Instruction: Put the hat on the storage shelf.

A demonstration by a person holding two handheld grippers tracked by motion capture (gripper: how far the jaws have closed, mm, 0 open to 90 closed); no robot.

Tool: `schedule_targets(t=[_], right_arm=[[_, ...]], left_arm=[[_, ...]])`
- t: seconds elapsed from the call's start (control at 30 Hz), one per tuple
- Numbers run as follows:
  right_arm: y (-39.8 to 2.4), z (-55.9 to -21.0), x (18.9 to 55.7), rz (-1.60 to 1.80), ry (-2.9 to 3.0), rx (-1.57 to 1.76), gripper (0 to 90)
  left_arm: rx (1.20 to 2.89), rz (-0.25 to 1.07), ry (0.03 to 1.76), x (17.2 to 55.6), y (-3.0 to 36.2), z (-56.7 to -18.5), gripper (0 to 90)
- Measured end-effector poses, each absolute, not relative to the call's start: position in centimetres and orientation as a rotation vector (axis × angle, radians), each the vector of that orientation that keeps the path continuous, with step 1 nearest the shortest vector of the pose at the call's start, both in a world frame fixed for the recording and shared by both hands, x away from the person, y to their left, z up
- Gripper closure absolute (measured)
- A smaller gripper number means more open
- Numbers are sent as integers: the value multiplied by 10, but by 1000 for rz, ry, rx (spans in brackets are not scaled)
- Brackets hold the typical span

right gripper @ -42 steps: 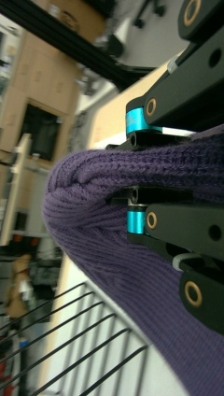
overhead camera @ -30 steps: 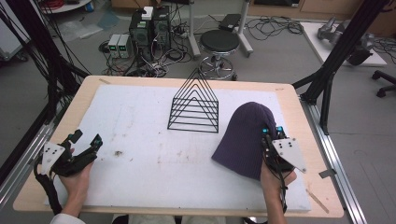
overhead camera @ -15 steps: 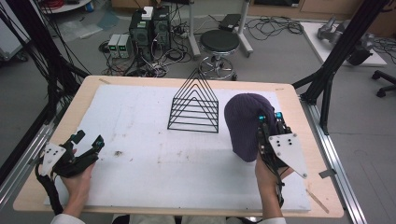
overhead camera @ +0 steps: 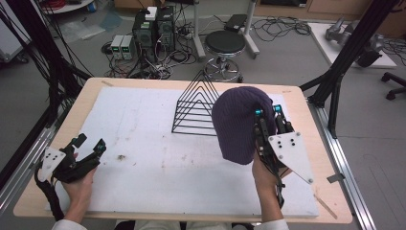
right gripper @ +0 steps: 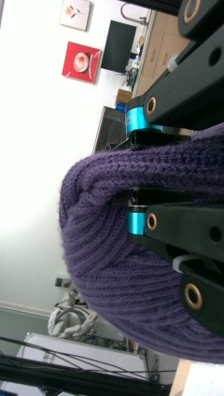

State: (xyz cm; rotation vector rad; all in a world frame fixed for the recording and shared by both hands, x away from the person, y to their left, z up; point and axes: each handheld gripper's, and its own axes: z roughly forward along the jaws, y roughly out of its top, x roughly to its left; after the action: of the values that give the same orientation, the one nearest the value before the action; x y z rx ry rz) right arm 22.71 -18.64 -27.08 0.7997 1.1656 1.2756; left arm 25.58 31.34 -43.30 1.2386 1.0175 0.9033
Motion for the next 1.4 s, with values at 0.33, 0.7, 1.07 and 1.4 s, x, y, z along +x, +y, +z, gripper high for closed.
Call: schedule_targets(t=[0.33,0.7,1.07,1.4], right_arm=[[-170,-252,235,1326,1159,798,785],[-126,-242,252,1391,1205,771,784],[-92,-243,259,1430,1266,728,783],[-68,-243,268,1468,1285,720,783]], left_arm=[[1240,873,950,260,304,-414,259],[1223,700,820,271,275,-388,256],[1221,578,714,282,251,-371,251],[1264,457,640,293,226,-369,295]])
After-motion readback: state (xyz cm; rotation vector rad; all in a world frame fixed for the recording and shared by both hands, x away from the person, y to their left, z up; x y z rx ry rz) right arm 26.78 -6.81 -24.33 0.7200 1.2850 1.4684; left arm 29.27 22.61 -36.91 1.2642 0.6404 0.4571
